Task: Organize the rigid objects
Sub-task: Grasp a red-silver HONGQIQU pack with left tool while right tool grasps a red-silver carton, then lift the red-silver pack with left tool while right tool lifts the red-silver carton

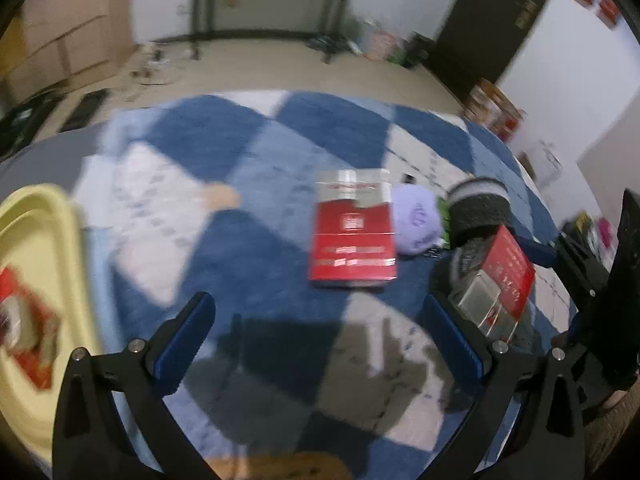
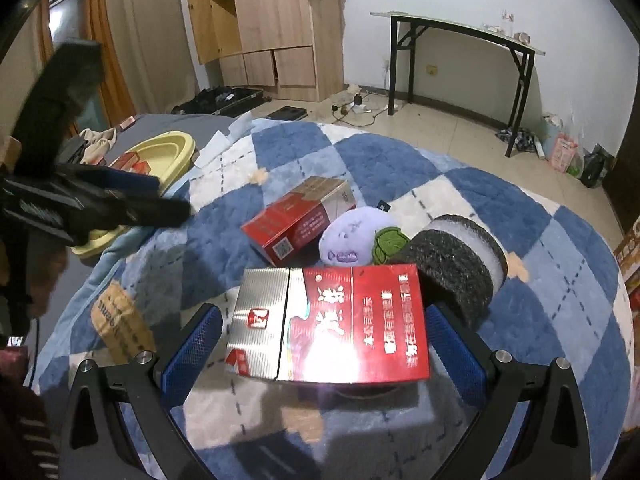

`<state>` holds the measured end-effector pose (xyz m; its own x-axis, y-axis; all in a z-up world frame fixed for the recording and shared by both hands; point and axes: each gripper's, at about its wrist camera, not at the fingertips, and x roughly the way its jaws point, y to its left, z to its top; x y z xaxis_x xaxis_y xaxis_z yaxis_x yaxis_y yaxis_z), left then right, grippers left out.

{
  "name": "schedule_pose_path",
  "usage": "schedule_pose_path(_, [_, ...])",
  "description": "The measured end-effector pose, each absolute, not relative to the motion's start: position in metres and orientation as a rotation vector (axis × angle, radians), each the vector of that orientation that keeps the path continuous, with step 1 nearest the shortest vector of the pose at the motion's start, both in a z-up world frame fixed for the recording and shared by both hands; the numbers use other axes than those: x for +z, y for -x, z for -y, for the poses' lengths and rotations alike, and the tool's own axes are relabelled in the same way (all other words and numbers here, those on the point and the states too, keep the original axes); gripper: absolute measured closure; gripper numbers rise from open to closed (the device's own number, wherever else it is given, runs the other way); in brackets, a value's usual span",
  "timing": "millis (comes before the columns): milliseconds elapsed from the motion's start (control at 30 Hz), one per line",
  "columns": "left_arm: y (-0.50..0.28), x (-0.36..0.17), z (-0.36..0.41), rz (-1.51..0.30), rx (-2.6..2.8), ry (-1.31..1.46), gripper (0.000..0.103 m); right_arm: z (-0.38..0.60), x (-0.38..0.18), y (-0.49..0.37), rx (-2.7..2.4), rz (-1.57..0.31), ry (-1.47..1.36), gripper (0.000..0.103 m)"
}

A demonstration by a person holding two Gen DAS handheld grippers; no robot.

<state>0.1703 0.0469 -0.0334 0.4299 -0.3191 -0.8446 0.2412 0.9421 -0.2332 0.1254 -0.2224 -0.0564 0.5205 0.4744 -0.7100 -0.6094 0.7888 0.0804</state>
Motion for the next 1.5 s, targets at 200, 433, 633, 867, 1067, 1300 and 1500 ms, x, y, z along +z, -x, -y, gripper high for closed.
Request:
schedule_pose_path(200, [-0.199,-0.053,-0.018,-1.078,-0.402,-0.018,0.0,0.226,-0.062,-0.132,0.653,-0.802,0.171,0.0])
schedule_pose_path(433, [-0.22,-0.073,-0.02,-1.104,-0.424,0.1,0.012,0.215,-0.067,-0.132,0.63,-0.787,0.235,0.0])
schedule_pose_path(633, [-0.216,-0.067,-0.017,-1.069,-0.41,0.126,0.046,0.22,-0.066,-0.134,0.64,-0.76,0.21,0.013])
schedule_pose_path(867, [-0.191,-0.037,-0.03,-1.013,-0.33,0.092,0.046,0.229,-0.056,-0.129,0.666,-0.747,0.177,0.013])
schedule_pose_path(1067, [-0.154,0.021,-0.065,-0.954,-0.265,0.032,0.046,0.257,-0.011,-0.114,0.636,-0.616,0.117,0.013])
schedule_pose_path(1300, [-0.098,0.077,-0.104,-0.831,-0.191,0.099,0.046,0.302,0.009,-0.101,0.564,-0.56,0.028,0.013])
schedule_pose_path(1500, [-0.076,0.075,-0.114,-0.775,-0.14,0.084,0.046,0.304,0.008,-0.098,0.55,-0.559,0.019,0.013])
